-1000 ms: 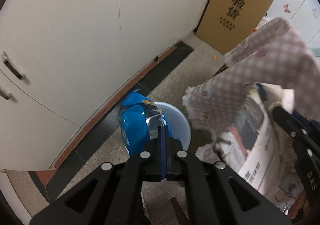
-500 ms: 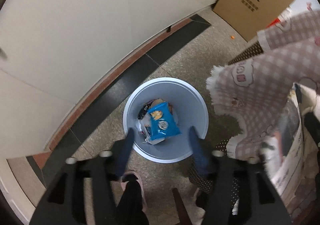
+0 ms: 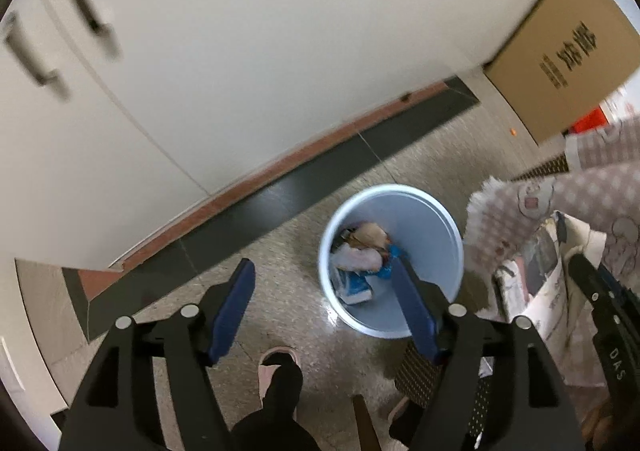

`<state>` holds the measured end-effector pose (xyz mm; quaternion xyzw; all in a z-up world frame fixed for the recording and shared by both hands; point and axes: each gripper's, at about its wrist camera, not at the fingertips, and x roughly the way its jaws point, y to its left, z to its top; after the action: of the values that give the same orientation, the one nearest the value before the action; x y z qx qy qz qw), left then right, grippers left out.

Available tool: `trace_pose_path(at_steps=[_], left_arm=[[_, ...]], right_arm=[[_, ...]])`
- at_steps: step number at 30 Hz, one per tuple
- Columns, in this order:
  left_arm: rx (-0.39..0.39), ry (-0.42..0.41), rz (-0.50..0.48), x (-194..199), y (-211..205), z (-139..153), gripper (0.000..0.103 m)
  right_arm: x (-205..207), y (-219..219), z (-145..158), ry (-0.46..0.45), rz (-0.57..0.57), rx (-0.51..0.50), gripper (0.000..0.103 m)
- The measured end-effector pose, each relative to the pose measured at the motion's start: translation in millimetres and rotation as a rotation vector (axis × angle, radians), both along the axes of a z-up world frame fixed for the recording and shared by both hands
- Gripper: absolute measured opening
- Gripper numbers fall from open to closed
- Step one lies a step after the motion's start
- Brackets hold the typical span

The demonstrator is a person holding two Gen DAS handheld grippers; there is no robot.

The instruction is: Collect trash

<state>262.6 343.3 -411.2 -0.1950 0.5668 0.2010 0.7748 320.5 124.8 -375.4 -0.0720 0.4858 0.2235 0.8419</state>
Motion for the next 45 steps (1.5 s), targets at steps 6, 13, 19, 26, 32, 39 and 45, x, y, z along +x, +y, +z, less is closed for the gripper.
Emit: trace_pose_path(at_steps=[6, 13, 19, 26, 32, 39, 45], left_arm=[[0.065, -0.019, -0.004, -9.4, -3.8, 24.1, 0.072], [0.092, -0.104, -0.074, -15.0, -35.9, 72.2, 0.073], [0.141, -0.252, -0.176, -28.2, -85.3, 147.9, 0.078], [0.186, -0.432, -0.264, -65.2, -152.8, 239.2, 0.082], [0.243, -0.564, -0.337, -107.9, -213.0, 304.0, 0.084], [0.287, -0.686, -0.439, -162.0, -271.7, 360.0, 0.088], [0.314, -0.790, -0.504, -212.8, -303.5, 397.8, 0.092]], right_arm=[[2.6, 6.1, 2.0, 0.028, -0.012, 0.077, 0.059], [-26.3, -21.1, 49.7, -0.046, -0.030, 0.075, 0.059], [-69.0, -59.5, 129.0, -0.192, -0.071, 0.134, 0.061], [-130.7, -119.1, 217.3, -0.352, -0.129, 0.219, 0.067], [-187.3, -180.3, 274.1, -0.458, -0.215, 0.252, 0.075], [-259.6, -238.8, 330.1, -0.585, -0.317, 0.238, 0.085], [-316.5, -264.0, 354.2, -0.672, -0.396, 0.231, 0.092]])
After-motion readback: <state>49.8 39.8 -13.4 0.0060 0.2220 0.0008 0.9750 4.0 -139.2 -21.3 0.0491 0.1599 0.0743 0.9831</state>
